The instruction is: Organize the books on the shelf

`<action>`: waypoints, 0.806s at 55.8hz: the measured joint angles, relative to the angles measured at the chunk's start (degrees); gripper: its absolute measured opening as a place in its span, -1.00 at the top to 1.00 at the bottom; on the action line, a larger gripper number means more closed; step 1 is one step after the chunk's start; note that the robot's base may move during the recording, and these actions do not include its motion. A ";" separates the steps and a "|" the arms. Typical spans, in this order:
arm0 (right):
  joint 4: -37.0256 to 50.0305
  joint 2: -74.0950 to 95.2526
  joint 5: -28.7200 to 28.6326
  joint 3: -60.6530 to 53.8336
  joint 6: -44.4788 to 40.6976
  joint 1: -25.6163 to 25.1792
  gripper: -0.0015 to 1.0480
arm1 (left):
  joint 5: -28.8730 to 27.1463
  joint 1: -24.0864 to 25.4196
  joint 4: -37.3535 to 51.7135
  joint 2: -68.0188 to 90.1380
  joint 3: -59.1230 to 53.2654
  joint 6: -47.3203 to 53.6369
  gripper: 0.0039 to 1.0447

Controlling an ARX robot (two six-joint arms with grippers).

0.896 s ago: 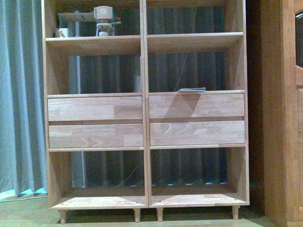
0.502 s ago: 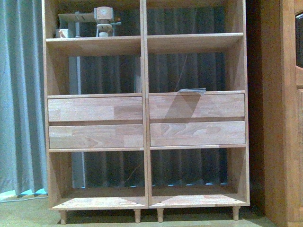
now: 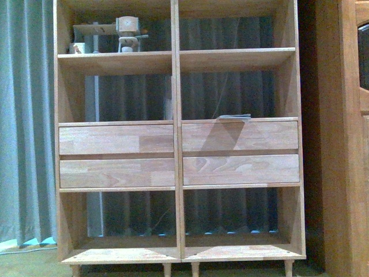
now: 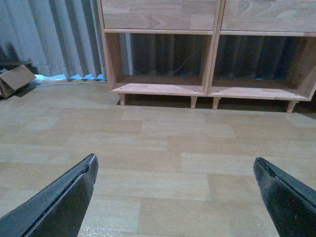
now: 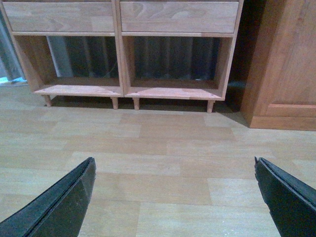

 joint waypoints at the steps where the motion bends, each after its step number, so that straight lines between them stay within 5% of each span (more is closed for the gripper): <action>1: 0.00 0.00 0.00 0.00 -0.02 0.00 -0.86 | 0.00 0.00 0.00 0.00 0.00 0.00 -0.86; 45: 0.00 0.00 0.00 0.00 0.00 0.00 -0.86 | -0.02 -0.04 0.00 0.00 0.00 -0.02 -0.86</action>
